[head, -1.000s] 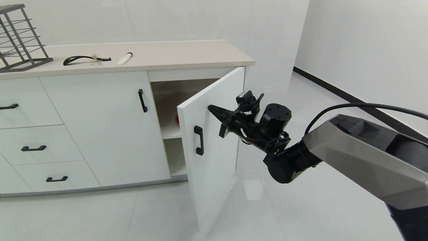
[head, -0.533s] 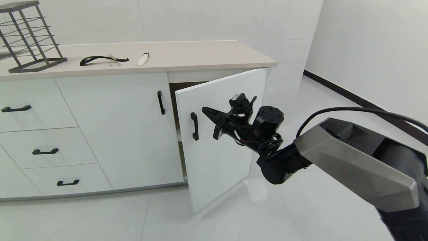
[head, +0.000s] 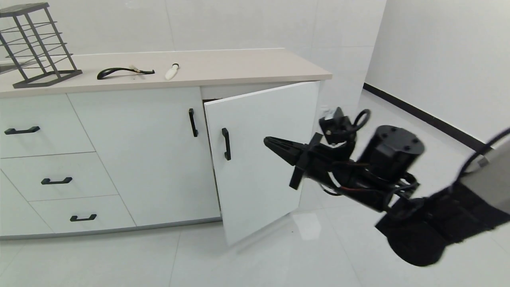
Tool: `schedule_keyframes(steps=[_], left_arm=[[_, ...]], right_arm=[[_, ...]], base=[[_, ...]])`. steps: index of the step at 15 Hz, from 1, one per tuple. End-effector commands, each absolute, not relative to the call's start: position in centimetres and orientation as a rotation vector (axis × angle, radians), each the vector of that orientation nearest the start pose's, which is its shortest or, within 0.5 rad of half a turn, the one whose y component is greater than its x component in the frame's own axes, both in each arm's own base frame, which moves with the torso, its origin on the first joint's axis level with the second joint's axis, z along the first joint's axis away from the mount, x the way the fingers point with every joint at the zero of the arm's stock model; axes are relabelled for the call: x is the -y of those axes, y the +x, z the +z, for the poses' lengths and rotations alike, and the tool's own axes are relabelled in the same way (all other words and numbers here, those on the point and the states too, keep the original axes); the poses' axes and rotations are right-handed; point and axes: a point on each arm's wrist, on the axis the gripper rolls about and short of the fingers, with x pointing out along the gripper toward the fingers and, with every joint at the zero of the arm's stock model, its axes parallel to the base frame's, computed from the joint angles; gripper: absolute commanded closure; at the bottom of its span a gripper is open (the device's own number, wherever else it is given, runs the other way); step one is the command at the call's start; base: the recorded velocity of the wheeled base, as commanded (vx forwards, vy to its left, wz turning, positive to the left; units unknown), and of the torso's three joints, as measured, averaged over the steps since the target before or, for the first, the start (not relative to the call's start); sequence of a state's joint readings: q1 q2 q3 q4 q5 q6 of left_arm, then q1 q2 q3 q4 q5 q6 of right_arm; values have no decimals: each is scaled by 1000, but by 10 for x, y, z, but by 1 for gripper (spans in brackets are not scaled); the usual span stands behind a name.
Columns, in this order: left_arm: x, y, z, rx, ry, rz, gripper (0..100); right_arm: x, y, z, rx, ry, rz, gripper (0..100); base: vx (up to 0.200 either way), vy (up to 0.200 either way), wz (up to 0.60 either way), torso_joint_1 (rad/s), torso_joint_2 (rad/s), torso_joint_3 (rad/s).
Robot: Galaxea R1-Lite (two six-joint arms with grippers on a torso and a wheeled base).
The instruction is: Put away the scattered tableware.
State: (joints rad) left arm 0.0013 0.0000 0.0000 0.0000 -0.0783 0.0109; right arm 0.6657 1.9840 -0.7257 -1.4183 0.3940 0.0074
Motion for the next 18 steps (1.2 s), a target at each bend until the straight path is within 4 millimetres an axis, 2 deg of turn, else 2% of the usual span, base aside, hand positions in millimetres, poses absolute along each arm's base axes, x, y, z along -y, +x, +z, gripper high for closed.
schedule_keyframes(steps=[1,2,3,4,6,9,11,12,13,15,16,18], left_arm=[[2,-23,75,0,11,-77,0],[2,-23,75,0,11,-77,0],[2,-23,75,0,11,-77,0],[2,-23,75,0,11,-77,0],[2,-23,75,0,11,-77,0],[2,-23,75,0,11,-77,0],[2,-23,75,0,11,-77,0],[2,-23,75,0,11,-75,0],[2,-23,75,0,11,-75,0],[2,-23,75,0,12,-75,0],[2,-23,75,0,12,-74,0],[1,-23,75,0,14,-51,0]], right_arm=[[-122,139,201,304,67,1061,100],[-107,130,200,312,68,1027,100],[-61,105,197,375,40,847,100],[-39,90,198,420,14,716,100],[-17,54,190,463,-41,558,100],[-10,4,175,527,-103,472,100],[-10,-13,163,517,-110,442,100],[-10,-26,147,509,-112,437,100],[-10,-31,134,492,-109,416,100],[-6,-29,126,438,-49,234,100],[-3,-23,112,297,-18,109,100],[0,-23,82,61,1,15,100]], base=[[0,0,0,0,0,0],[0,0,0,0,0,0],[0,0,0,0,0,0],[0,0,0,0,0,0],[0,0,0,0,0,0],[0,0,0,0,0,0],[0,0,0,0,0,0],[0,0,0,0,0,0],[0,0,0,0,0,0],[0,0,0,0,0,0],[0,0,0,0,0,0],[0,0,0,0,0,0]])
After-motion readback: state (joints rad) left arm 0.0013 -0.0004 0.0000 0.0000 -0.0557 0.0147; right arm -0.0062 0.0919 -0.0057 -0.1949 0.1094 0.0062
